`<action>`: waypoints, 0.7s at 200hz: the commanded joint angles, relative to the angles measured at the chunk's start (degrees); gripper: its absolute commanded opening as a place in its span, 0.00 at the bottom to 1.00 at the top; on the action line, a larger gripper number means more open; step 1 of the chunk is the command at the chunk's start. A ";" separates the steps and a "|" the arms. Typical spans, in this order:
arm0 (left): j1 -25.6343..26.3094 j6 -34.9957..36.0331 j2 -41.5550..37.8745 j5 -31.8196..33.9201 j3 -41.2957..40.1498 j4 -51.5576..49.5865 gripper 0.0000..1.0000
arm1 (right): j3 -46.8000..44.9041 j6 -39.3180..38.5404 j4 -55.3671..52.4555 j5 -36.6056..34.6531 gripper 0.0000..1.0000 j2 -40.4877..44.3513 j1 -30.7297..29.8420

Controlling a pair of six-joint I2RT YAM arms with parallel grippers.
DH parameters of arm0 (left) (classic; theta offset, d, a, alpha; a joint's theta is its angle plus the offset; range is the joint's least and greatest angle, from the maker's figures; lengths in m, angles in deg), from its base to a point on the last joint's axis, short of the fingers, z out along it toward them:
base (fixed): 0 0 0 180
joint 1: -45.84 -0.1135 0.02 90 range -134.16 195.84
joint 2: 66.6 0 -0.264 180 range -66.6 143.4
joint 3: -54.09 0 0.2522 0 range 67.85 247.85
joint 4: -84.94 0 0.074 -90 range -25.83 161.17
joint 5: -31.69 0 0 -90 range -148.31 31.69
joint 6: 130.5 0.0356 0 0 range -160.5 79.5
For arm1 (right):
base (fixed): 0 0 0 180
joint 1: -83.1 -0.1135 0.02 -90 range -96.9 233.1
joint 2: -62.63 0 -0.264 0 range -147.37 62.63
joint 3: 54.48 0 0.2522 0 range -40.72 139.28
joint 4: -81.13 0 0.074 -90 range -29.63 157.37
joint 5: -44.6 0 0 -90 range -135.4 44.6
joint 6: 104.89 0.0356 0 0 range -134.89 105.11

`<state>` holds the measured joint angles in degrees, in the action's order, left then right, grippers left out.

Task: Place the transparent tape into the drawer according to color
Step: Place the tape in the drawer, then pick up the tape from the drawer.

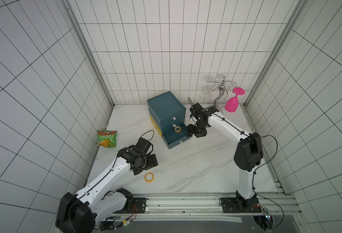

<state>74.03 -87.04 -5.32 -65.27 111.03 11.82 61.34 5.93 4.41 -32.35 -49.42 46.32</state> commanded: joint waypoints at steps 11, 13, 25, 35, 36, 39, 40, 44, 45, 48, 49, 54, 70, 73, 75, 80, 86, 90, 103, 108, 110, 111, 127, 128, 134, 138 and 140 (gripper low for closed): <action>2.63 -1.75 2.08 1.26 -1.08 0.35 0.88 | -5.41 0.49 1.33 1.26 0.68 4.20 0.01; 2.74 -1.65 2.18 1.19 -1.04 0.50 0.88 | -5.72 0.53 1.45 1.26 0.68 4.45 0.03; 3.39 -1.58 3.31 0.80 -0.89 1.02 0.84 | -7.21 0.71 1.87 1.44 0.68 5.40 0.12; 4.24 -1.36 4.45 0.56 -0.86 1.49 0.83 | -8.32 0.95 2.19 1.66 0.68 6.18 0.21; 4.33 -1.36 4.55 0.55 -0.88 1.55 0.82 | -8.43 0.97 2.25 1.68 0.68 6.29 0.21; 4.63 -1.29 4.97 0.61 -0.88 1.60 0.82 | -8.76 1.02 2.43 1.75 0.68 6.53 0.26; 4.70 -1.32 5.11 0.62 -0.89 1.65 0.82 | -8.87 1.04 2.50 1.77 0.69 6.65 0.28; 5.12 -1.27 5.50 0.70 -0.88 1.82 0.81 | -9.35 1.19 2.70 1.79 0.69 6.94 0.30; 5.26 -1.27 5.64 0.71 -0.85 1.85 0.80 | -9.43 1.22 2.77 1.79 0.69 7.03 0.30; 5.48 -1.31 6.00 0.79 -0.89 1.98 0.80 | -9.75 1.28 2.90 1.84 0.69 7.28 0.30; 5.61 -1.29 6.15 0.80 -0.94 2.01 0.79 | -9.85 1.35 2.96 1.86 0.69 7.37 0.30; 6.01 -1.28 6.59 0.81 -1.03 2.33 0.78 | -10.34 1.48 3.22 2.03 0.69 7.74 0.38; 6.67 -1.18 7.99 0.90 -1.17 3.56 0.75 | -11.63 1.85 3.86 2.36 0.69 8.63 0.47; 6.75 -1.22 8.26 0.90 -1.17 3.76 0.74 | -11.82 1.90 3.94 2.40 0.69 8.80 0.48; 6.78 -1.19 8.42 0.83 -1.17 3.88 0.74 | -11.98 1.93 4.02 2.41 0.69 8.89 0.48; 6.86 -1.18 8.81 0.97 -1.10 4.27 0.73 | -12.25 2.02 4.15 2.41 0.69 9.15 0.47; 7.10 -1.21 9.30 0.94 -1.08 4.67 0.72 | -12.57 2.10 4.37 2.41 0.69 9.38 0.48; 7.21 -1.19 9.66 0.90 -1.07 4.89 0.71 | -12.71 2.12 4.43 2.49 0.69 9.54 0.56; 7.65 -1.16 10.80 0.98 -1.07 5.37 0.70 | -12.98 2.12 4.51 2.58 0.69 9.83 0.61; 7.82 -1.10 11.23 1.23 -1.12 5.55 0.70 | -13.02 2.12 4.48 2.51 0.69 9.96 0.65; 7.89 -1.12 11.37 1.31 -1.13 5.58 0.69 | -13.03 2.05 4.46 2.50 0.70 10.00 0.67; 7.91 -1.15 11.43 1.32 -1.19 5.62 0.69 | -13.03 2.09 4.49 2.50 0.69 10.00 0.71; 8.17 -1.18 12.46 1.55 -1.49 6.00 0.67 | -13.12 2.12 4.47 2.41 0.70 10.36 0.90; 8.19 -1.22 12.50 1.58 -1.51 6.00 0.66 | -13.12 2.12 4.49 2.41 0.70 10.36 0.91; 8.22 -1.27 12.71 1.68 -1.63 6.20 0.66 | -13.12 2.12 4.43 2.47 0.69 10.48 1.00; 8.37 -1.33 12.80 1.69 -1.73 6.34 0.65 | -13.20 2.12 4.44 2.42 0.69 10.58 1.06; 8.44 -1.35 12.94 1.62 -1.77 6.46 0.65 | -13.20 2.08 4.43 2.41 0.69 10.61 1.06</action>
<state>81.88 -88.29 6.72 -64.92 110.09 16.24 49.47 7.68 8.76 -30.16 -40.87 46.76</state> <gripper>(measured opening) 0.662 0.695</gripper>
